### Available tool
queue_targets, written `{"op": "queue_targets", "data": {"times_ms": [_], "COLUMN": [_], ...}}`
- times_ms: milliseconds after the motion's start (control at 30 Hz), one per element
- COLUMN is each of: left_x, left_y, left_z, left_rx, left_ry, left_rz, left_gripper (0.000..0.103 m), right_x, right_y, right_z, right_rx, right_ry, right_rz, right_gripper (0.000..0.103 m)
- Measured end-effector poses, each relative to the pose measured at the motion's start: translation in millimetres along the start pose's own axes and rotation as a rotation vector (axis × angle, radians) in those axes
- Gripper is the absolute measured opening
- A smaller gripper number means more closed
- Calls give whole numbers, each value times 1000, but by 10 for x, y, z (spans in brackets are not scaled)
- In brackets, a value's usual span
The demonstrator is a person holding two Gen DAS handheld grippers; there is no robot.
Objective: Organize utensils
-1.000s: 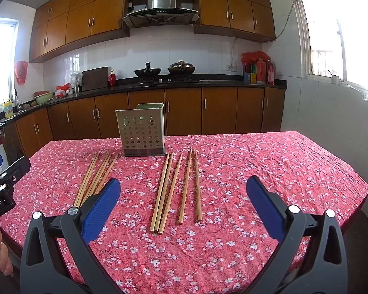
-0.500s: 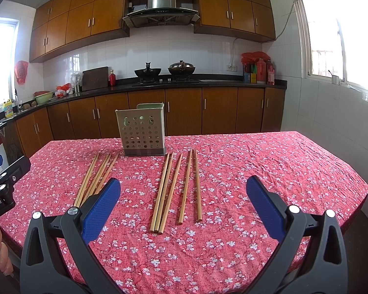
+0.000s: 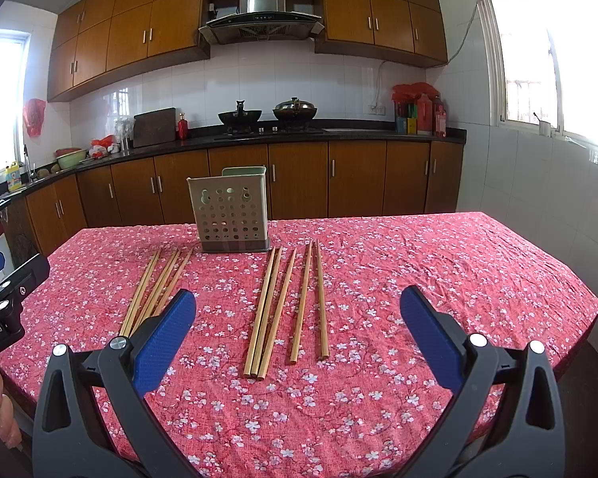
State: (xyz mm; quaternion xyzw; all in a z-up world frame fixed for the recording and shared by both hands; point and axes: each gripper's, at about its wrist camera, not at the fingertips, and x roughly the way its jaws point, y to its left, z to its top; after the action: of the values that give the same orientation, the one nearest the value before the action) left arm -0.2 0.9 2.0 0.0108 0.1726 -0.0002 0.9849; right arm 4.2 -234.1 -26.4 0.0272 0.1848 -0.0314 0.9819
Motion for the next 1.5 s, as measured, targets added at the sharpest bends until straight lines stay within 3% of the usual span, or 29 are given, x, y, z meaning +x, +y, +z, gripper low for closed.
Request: {"op": "queue_targets", "data": {"times_ms": [1300, 1500], "left_x": [-12, 141], "left_y": [-44, -100], "left_z": [-14, -80], "left_rx": [-3, -11], "left_ry": [3, 32], "left_rz": [-1, 9], "left_gripper": [99, 99], "right_x": [4, 59], "right_y": [19, -12], "right_z": [-14, -17], "right_rx": [0, 12], "right_ry": [4, 21], "right_rz": [1, 3], "right_gripper": [101, 101]}}
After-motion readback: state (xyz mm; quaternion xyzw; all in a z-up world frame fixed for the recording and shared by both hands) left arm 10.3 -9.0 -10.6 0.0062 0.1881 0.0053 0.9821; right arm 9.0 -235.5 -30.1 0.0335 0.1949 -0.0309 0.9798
